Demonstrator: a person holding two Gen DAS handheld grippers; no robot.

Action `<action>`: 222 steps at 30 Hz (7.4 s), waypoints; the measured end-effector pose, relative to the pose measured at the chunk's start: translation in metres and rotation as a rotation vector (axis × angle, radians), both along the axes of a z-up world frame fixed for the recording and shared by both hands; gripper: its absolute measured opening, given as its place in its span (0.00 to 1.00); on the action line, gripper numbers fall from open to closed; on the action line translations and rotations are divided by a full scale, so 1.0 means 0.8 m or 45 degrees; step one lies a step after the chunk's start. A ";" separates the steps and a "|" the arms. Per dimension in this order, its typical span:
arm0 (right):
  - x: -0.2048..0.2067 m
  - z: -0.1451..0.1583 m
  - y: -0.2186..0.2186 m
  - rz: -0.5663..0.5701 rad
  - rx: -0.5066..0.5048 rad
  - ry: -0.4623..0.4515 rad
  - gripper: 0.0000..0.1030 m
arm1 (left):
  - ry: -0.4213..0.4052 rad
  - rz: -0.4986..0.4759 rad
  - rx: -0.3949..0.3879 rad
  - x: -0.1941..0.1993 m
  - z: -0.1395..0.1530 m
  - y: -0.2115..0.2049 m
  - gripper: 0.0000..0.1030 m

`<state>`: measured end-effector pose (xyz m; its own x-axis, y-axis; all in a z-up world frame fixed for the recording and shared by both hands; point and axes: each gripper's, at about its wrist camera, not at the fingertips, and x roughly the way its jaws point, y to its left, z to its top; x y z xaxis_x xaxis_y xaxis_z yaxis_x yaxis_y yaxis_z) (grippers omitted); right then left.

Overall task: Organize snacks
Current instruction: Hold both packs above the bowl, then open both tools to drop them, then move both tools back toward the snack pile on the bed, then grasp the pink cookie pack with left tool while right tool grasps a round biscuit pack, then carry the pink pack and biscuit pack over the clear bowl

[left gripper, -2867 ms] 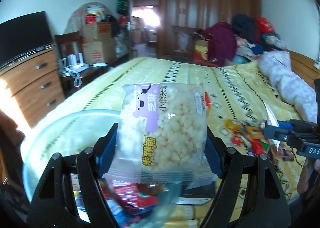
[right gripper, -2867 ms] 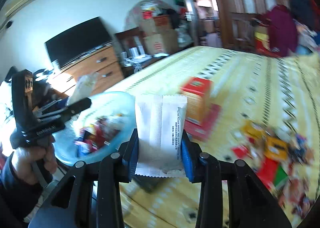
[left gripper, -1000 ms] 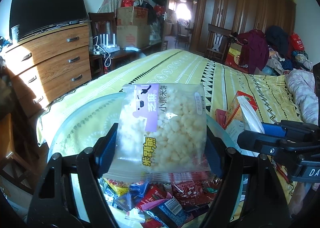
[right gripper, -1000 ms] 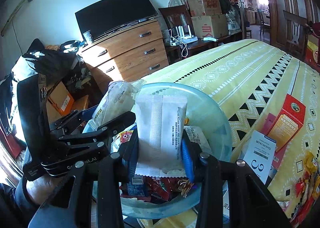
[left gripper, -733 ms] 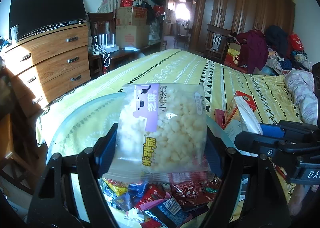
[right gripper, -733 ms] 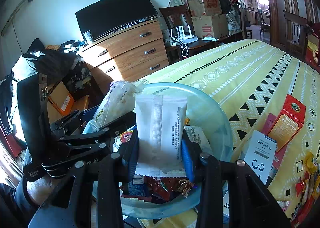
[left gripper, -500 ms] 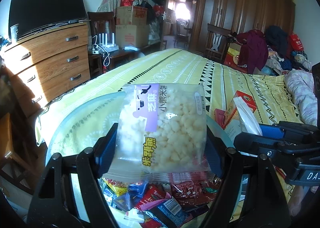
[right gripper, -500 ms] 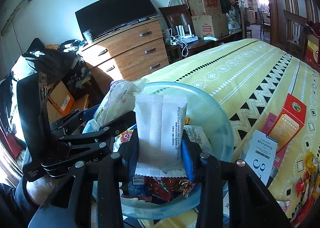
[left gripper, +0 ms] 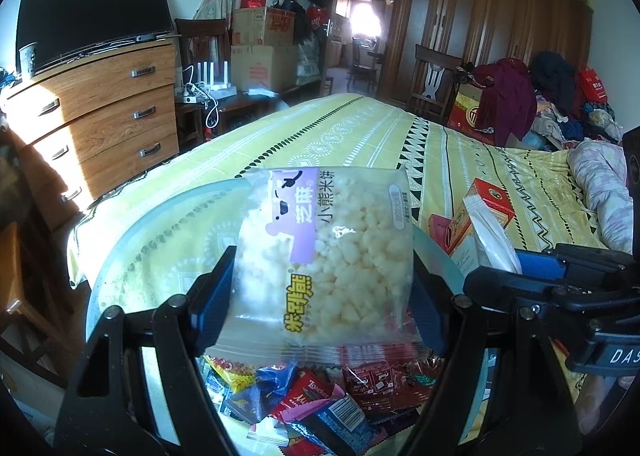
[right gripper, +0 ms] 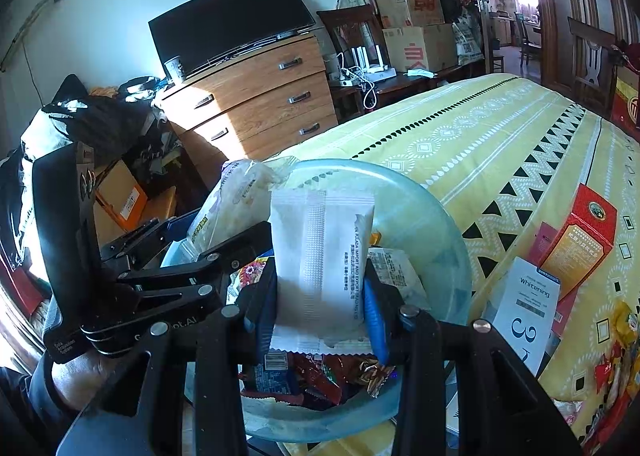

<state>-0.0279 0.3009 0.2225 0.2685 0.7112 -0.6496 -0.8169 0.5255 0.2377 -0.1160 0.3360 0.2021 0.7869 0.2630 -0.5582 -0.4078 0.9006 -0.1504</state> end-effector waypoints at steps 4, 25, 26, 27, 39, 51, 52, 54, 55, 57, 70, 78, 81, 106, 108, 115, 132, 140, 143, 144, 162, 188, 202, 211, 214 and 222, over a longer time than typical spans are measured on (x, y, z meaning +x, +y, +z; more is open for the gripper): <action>0.000 -0.001 0.001 0.003 -0.002 0.002 0.41 | 0.001 0.000 0.000 0.000 0.000 0.001 0.76; 0.005 -0.014 0.005 0.000 0.005 0.043 0.42 | 0.034 -0.002 -0.011 0.006 -0.015 0.010 0.76; 0.006 -0.014 0.005 -0.001 0.010 0.050 0.43 | 0.036 0.001 -0.011 0.006 -0.014 0.011 0.76; 0.007 -0.015 0.005 -0.001 0.014 0.058 0.43 | 0.039 0.005 -0.013 0.007 -0.014 0.012 0.76; 0.007 -0.019 0.002 -0.029 0.026 0.077 0.56 | 0.053 0.048 -0.039 0.006 -0.018 0.024 0.88; -0.017 -0.025 -0.036 -0.092 0.041 0.054 0.71 | 0.072 0.063 -0.042 0.007 -0.021 0.026 1.00; -0.022 -0.023 -0.041 -0.100 0.046 0.041 0.78 | 0.074 0.064 -0.042 0.008 -0.021 0.027 1.00; -0.033 -0.020 -0.058 -0.119 0.064 0.006 0.79 | 0.075 0.069 -0.039 0.008 -0.021 0.027 1.00; -0.038 -0.021 -0.065 -0.127 0.062 -0.002 0.79 | 0.078 0.070 -0.038 0.008 -0.021 0.027 1.00; -0.045 -0.026 -0.082 -0.151 0.050 -0.013 0.80 | 0.082 0.070 -0.037 0.010 -0.021 0.027 1.00; -0.082 -0.146 -0.251 -0.424 -0.122 0.225 0.83 | 0.016 0.012 0.013 0.001 0.003 -0.003 1.00; -0.105 -0.176 -0.379 -0.661 -0.111 0.309 0.83 | -0.147 -0.459 0.201 0.010 0.055 -0.168 1.00; -0.112 -0.177 -0.410 -0.714 -0.105 0.306 0.83 | -0.129 -0.691 0.195 0.026 0.055 -0.245 1.00; -0.108 -0.251 -0.623 -1.000 0.184 0.509 0.83 | 0.620 -1.201 -0.216 0.204 -0.216 -0.431 0.79; -0.110 -0.253 -0.623 -0.994 0.186 0.506 0.83 | 0.573 -1.250 -0.244 0.185 -0.200 -0.436 0.77; -0.111 -0.261 -0.622 -0.984 0.184 0.509 0.87 | 0.494 -1.039 -0.153 0.194 -0.187 -0.411 0.82; -0.053 -0.181 -0.690 -1.280 0.108 0.261 0.89 | 0.522 -1.018 -0.002 0.220 -0.216 -0.416 0.48; 0.009 -0.151 -0.713 -1.281 -0.057 0.166 0.89 | 0.476 -1.093 -0.058 0.191 -0.201 -0.414 0.48; 0.044 -0.149 -0.716 -1.224 -0.108 0.140 0.89 | 0.493 -1.090 -0.095 0.191 -0.206 -0.415 0.48; 0.063 -0.155 -0.722 -1.200 -0.101 0.174 0.89 | 0.500 -1.092 -0.114 0.192 -0.208 -0.414 0.48; 0.174 -0.251 -0.770 -1.212 -0.085 0.392 0.54 | 0.532 -1.095 -0.222 0.204 -0.216 -0.415 0.49; 0.020 -0.021 -0.598 -0.996 -0.105 -0.286 0.52 | 0.100 -0.949 -0.064 0.142 -0.050 -0.336 0.24; -0.043 -0.114 -0.558 -0.941 -0.014 0.043 0.52 | 0.492 -0.995 -0.183 0.141 -0.196 -0.369 0.56; -0.050 -0.129 -0.554 -0.925 -0.023 0.068 0.52 | 0.496 -1.021 -0.050 0.138 -0.218 -0.389 0.42; -0.048 -0.125 -0.553 -0.928 -0.022 0.050 0.52 | 0.429 -1.014 -0.054 0.132 -0.195 -0.381 0.40; -0.042 -0.071 -0.534 -0.907 -0.026 -0.097 0.52 | 0.073 -0.928 -0.034 0.103 -0.060 -0.333 0.40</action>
